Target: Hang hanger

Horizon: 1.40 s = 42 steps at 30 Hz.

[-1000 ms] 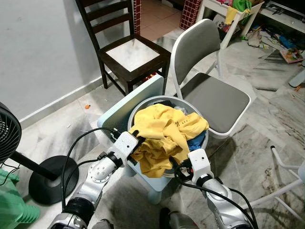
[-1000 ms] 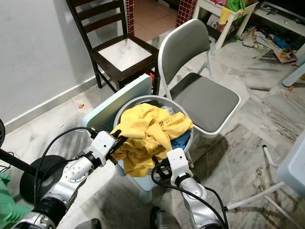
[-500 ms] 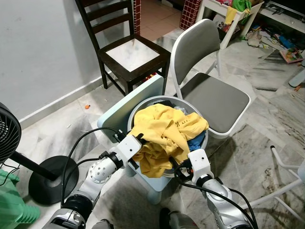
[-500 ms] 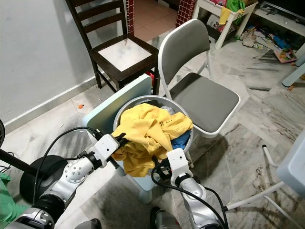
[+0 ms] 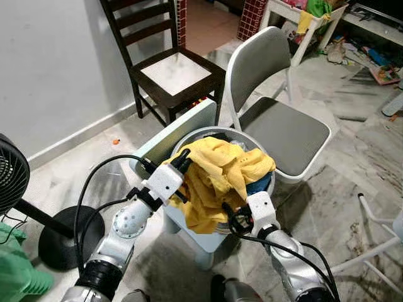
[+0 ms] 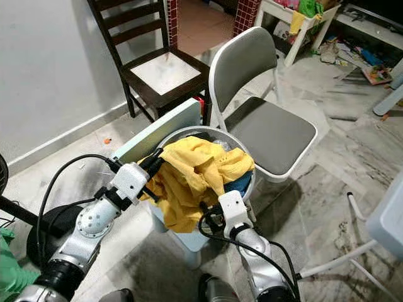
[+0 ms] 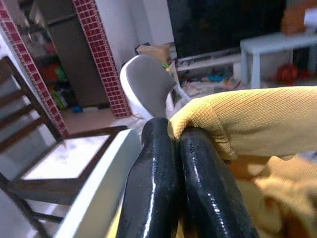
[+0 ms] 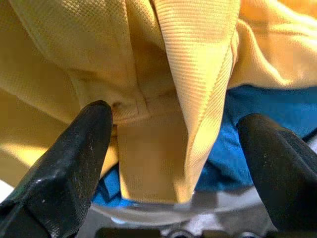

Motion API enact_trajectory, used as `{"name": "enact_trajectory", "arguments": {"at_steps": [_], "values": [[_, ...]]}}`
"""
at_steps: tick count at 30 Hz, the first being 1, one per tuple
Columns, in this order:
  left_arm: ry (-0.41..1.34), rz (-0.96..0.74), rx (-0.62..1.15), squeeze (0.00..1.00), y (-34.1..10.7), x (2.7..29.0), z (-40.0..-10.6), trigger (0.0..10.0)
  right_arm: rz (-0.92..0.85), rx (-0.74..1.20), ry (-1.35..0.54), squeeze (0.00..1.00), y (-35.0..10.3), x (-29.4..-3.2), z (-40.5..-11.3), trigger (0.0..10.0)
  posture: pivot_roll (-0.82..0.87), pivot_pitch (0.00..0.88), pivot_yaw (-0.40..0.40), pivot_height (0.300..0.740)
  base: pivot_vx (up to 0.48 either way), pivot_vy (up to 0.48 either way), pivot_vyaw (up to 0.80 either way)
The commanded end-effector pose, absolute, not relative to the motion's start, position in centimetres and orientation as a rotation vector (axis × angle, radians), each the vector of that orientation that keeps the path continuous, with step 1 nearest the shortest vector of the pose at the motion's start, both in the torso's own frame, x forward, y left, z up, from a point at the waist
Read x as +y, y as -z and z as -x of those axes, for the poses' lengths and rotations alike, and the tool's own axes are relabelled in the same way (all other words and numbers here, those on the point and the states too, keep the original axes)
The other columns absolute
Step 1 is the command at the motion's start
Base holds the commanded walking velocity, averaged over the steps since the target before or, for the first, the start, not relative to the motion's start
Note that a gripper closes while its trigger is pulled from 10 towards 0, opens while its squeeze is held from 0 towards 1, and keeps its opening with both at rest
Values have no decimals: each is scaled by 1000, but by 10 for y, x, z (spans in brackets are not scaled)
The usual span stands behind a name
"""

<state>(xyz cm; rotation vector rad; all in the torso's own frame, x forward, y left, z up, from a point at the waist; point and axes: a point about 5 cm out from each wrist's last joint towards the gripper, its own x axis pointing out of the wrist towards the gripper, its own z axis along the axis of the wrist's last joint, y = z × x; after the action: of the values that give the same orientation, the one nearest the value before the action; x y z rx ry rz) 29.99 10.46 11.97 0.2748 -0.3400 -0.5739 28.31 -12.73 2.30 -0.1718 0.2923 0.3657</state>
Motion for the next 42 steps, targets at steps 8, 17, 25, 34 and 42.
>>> {"name": "enact_trajectory", "arguments": {"at_steps": [8, 17, 25, 34, 42], "values": [[451, -10, -221, 0, -122, 115, -294, 0, 137, 267, -343, 137, -29, -131, -285, 10000, -54, 103, -56, 740, 0, 0, 0], [218, 149, -24, 0, -96, 157, -271, 0, 36, 212, -290, 141, -45, -131, -304, 10000, 25, 12, -39, 740, 0, 0, 0], [109, 133, 2, 0, -99, 167, -273, 0, -115, 174, -257, 133, -62, -128, -318, 10000, 47, 2, -65, 740, 0, 0, 0], [134, 147, 32, 0, -97, 157, -279, 10000, -177, 181, -212, 133, -58, -128, -318, 10000, 52, 0, -65, 740, 0, 0, 0], [122, 117, 73, 0, -95, 159, -287, 10000, -206, 177, -186, 133, -58, -130, -320, 10000, 45, 0, -46, 740, 0, 0, 0]]}}
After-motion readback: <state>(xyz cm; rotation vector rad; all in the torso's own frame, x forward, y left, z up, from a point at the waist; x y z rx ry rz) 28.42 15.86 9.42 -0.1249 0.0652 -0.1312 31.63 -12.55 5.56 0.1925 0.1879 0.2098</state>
